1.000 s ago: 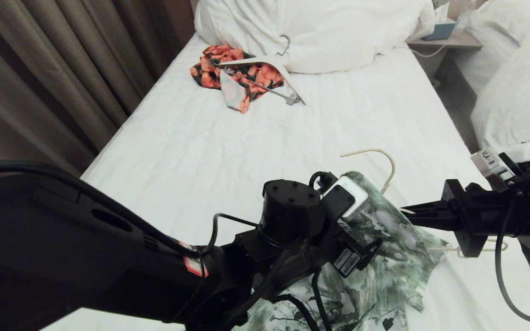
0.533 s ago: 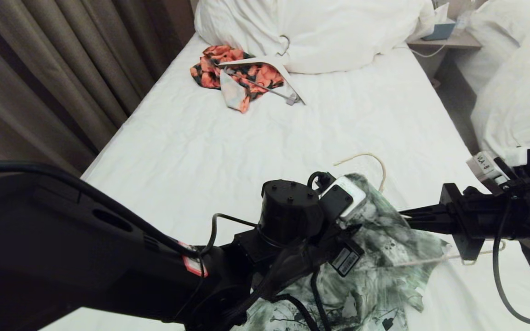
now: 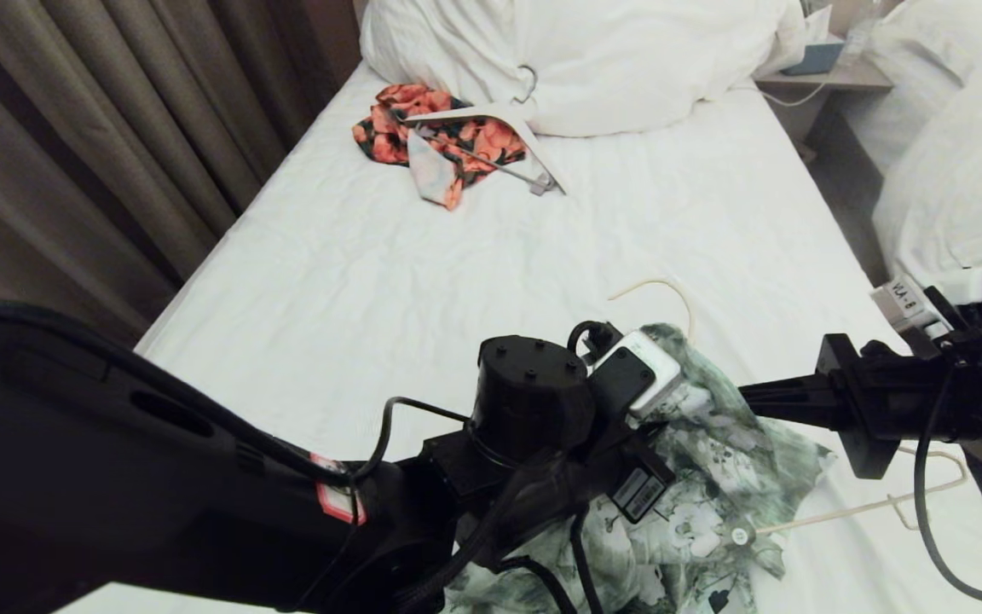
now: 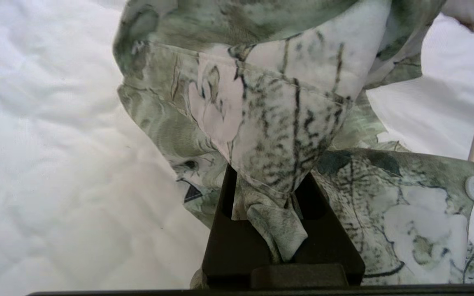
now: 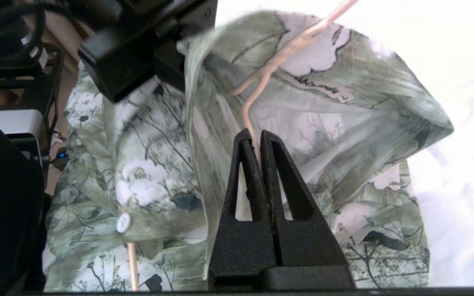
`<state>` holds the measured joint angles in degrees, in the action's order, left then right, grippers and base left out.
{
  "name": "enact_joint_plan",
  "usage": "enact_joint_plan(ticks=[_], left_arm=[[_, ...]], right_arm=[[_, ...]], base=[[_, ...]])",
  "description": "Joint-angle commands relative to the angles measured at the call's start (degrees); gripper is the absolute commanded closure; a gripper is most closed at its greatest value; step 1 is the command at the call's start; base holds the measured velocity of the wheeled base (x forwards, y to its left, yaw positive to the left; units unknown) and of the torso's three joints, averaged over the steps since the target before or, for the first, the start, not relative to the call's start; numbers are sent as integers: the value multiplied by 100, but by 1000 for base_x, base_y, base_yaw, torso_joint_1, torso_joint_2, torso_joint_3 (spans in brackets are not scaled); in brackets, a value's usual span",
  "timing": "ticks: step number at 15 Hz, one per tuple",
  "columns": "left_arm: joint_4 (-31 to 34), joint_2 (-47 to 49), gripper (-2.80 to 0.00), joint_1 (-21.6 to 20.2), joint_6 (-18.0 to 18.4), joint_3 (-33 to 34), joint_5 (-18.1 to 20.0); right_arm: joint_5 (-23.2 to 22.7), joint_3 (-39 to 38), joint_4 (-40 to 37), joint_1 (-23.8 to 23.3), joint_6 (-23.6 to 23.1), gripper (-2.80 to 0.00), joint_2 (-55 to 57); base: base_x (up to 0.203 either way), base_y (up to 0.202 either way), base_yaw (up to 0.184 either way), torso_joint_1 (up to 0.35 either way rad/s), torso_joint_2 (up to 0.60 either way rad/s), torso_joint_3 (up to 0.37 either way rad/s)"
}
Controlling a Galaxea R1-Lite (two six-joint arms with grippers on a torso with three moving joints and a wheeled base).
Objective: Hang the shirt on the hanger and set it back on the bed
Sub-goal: Hook the other side of the shirt onto the hanger
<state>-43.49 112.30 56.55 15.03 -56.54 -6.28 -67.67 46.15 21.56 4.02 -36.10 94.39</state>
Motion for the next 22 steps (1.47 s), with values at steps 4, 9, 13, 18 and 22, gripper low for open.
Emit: enact_joint_plan(ticks=[4,9,13,18,22], left_arm=[[-37,-296,0,21,17,49,-198],[17,-723,0,20,18,38,-224],[325,-1193,0,14,18,81,-248],[385,-1579,0,-37,-13,332,-435],[383,-1721,0,-94,-17,314,-407]], right_arm=[[166,-116,-182,11,70,-280,-566],[1693,48,-1306,26,1392,-280,-2168],[2232,1395,-2879,29,2255,-280,-2624],[2905,2121,-3754,36,2967,0,-2273],[3926,2712,-4111,268,3508,0,-1507]], base=[[0,0,0,0,0,0],[0,0,0,0,0,0],[0,0,0,0,0,0],[0,0,0,0,0,0],[0,0,0,0,0,0]])
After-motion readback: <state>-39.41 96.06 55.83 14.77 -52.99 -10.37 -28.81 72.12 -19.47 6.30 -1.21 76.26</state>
